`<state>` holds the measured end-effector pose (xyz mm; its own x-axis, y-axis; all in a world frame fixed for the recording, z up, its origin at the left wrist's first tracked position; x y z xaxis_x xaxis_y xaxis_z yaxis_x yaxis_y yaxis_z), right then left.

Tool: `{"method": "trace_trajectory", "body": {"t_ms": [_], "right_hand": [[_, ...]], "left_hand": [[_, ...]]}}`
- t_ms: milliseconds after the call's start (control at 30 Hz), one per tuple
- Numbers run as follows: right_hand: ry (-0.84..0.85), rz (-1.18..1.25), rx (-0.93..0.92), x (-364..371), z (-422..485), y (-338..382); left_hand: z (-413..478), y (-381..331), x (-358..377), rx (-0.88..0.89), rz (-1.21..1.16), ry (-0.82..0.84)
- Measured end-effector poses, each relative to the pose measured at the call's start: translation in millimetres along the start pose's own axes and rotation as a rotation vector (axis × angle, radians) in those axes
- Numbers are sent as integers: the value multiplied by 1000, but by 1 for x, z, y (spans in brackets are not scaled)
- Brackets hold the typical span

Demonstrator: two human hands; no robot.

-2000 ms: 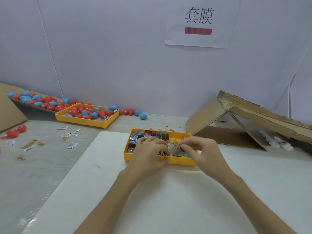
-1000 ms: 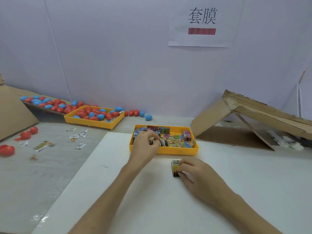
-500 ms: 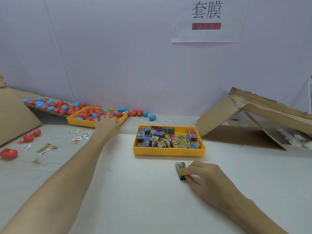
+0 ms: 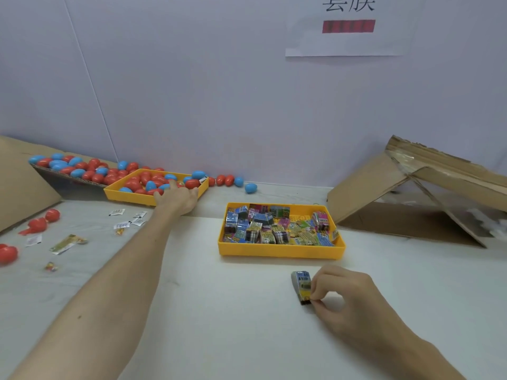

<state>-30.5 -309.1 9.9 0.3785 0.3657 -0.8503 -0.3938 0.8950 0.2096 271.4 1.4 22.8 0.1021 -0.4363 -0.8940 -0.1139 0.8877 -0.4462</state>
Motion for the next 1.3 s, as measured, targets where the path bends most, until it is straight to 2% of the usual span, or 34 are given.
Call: {"method": "trace_trajectory", "body": {"t_ms": [167, 267, 400, 500, 633, 767, 1033, 1300], "right_hand": [[45, 74, 8, 3, -1, -4], [77, 146, 36, 1, 0, -5], [87, 176, 54, -1, 1, -5], [49, 154, 27, -3, 0, -4], [15, 110, -44, -3, -3, -2], [24, 139, -65, -3, -3, -4], [36, 204, -42, -4, -3, -6], [223, 372, 37, -15, -2, -16]], "left_hand": [[-5, 0, -5, 35, -103, -77], [-21, -9, -19, 128, -293, -184], [-88, -50, -33, 470, -670, -298], [-169, -81, -14, 714, -856, -225], [-236, -105, 33, 875, -773, 24], [-240, -103, 59, 875, -669, 204], [-243, -97, 63, 839, -652, 210], [-250, -101, 60, 871, -580, 179]]}}
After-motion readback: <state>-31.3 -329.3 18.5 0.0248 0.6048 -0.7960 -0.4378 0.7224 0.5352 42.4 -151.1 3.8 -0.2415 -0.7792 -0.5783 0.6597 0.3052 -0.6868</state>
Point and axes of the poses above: each hand's wrist, its own z-axis towards the middle knuckle, its own x-axis out of the palm, y = z × x, the point moved 1 cm from there along z, towards the middle knuckle, and after that the axes turned 14 degrees about -z, right-handed, at the moved point
